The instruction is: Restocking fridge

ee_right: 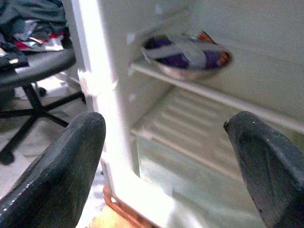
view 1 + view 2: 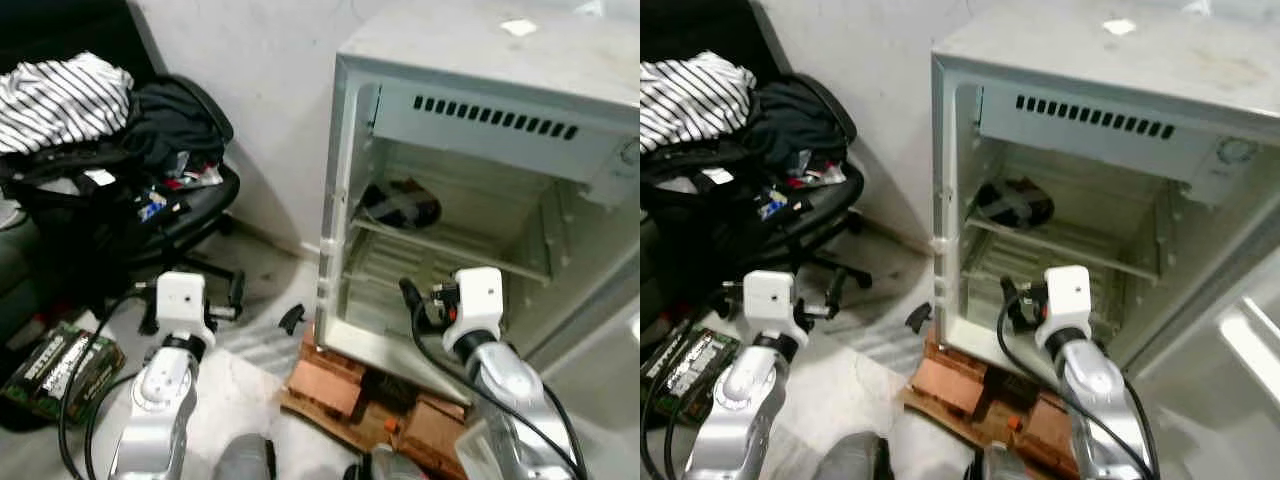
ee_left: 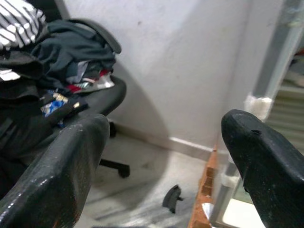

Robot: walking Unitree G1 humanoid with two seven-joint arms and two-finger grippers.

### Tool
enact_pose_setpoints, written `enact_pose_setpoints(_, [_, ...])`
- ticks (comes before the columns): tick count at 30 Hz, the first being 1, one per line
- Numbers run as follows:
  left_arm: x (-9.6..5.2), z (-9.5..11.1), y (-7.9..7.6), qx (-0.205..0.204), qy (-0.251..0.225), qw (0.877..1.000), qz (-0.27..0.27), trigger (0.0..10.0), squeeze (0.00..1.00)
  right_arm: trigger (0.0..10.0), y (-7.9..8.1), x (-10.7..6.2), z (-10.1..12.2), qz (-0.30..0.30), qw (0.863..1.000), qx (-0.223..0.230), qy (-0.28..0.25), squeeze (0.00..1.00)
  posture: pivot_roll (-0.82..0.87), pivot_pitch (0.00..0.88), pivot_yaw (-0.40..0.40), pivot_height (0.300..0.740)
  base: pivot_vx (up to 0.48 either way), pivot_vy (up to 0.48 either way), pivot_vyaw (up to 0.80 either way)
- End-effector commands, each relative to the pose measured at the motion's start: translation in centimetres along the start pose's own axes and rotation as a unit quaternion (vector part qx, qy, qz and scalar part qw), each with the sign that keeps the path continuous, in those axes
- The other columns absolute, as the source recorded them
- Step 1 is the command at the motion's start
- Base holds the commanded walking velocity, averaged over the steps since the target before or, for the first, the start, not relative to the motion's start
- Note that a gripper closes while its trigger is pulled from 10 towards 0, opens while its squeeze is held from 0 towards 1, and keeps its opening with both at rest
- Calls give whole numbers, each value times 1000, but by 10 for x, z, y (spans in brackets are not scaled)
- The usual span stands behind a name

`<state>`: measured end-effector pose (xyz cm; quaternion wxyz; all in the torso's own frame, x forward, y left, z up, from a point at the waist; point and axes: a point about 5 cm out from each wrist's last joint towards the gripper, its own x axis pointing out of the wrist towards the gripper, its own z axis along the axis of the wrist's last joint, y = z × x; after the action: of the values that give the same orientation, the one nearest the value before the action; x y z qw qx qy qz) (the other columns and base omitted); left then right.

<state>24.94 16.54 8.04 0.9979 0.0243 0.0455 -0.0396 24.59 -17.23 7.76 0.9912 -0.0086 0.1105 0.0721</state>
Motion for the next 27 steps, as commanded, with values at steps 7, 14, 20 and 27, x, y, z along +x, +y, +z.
enact_pose_setpoints(7, [4, 5, 2, 11, -13, 1000, -4, 10000, 0, 10000, -7, -9, -2, -58, 998, 13, -16, 0, 38, 0, -24, 740, -384, 0, 0])
enact_pose_setpoints(14, [4, 4, 2, 9, -12, 1000, -6, 10000, 0, 10000, -8, -8, 3, -89, 994, 43, -47, 0, 17, 0, -8, 740, -382, 0, 0])
enact_pose_setpoints(20, [2, 3, -2, 5, -6, 1000, -17, 10000, 0, 10000, -10, -12, -4, -97, 993, 59, -38, 0, 9, 27, -18, 740, -380, 0, 0])
enact_pose_setpoints(27, [4, 4, 0, 2, -5, 1000, -12, 10000, 0, 10000, -6, -6, 2, -86, 994, 48, -52, 0, 12, 41, -16, 740, -375, 0, 0])
